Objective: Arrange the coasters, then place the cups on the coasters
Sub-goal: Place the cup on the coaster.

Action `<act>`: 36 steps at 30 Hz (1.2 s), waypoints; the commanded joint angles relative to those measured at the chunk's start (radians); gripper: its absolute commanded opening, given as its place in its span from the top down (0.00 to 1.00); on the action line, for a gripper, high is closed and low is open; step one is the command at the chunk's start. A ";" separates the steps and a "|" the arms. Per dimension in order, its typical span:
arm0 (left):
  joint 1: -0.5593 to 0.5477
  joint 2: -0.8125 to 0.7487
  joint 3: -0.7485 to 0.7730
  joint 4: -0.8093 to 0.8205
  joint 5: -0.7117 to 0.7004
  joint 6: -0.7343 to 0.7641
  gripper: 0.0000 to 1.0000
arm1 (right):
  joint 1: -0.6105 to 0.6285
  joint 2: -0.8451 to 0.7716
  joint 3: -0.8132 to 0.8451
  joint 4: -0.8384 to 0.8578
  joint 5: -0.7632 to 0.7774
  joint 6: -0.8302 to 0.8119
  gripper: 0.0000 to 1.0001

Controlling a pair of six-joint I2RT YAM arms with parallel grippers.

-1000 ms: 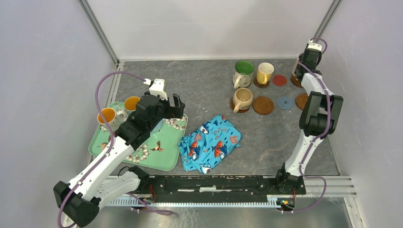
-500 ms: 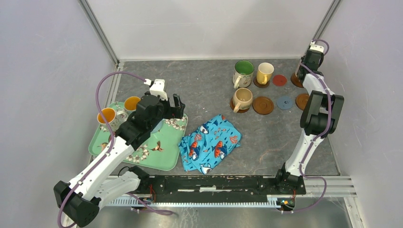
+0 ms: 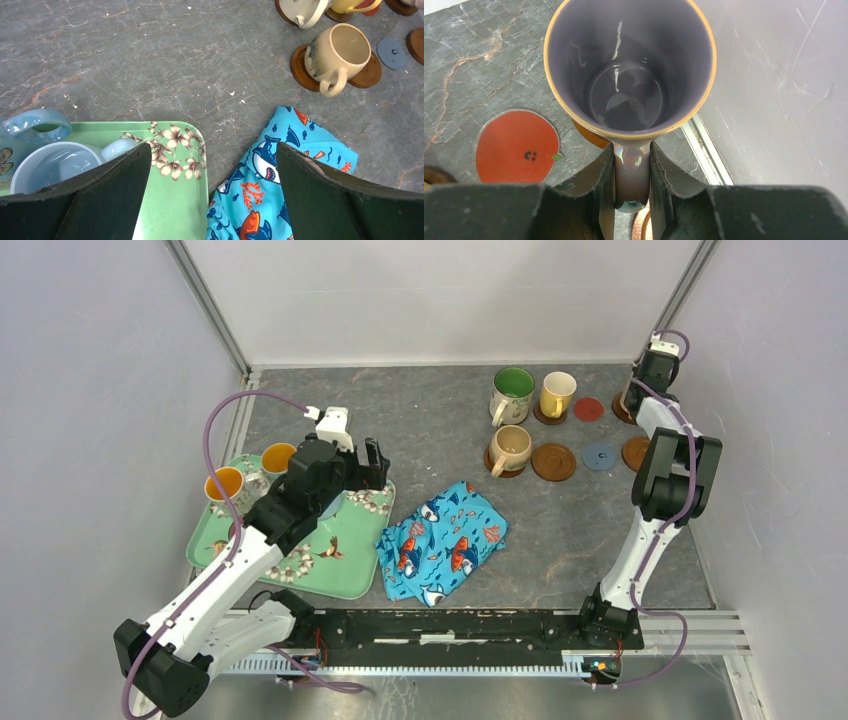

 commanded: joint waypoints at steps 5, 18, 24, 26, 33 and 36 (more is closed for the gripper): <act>-0.006 0.008 0.001 0.036 -0.007 0.042 0.00 | -0.009 -0.018 0.015 0.168 0.005 -0.002 1.00; -0.005 0.010 0.003 0.035 -0.004 0.042 0.00 | -0.014 -0.029 -0.042 0.184 -0.017 0.012 0.99; -0.005 0.010 0.003 0.036 -0.004 0.042 0.00 | -0.014 -0.038 -0.054 0.180 -0.019 0.024 0.88; -0.005 0.010 0.005 0.035 -0.004 0.042 0.00 | -0.013 -0.044 -0.062 0.182 -0.020 0.031 0.84; -0.005 0.011 0.005 0.033 -0.006 0.039 0.00 | -0.014 -0.072 -0.085 0.165 -0.014 0.055 0.70; -0.006 0.008 0.004 0.033 -0.006 0.038 0.00 | -0.014 -0.077 -0.076 0.140 -0.004 0.059 0.57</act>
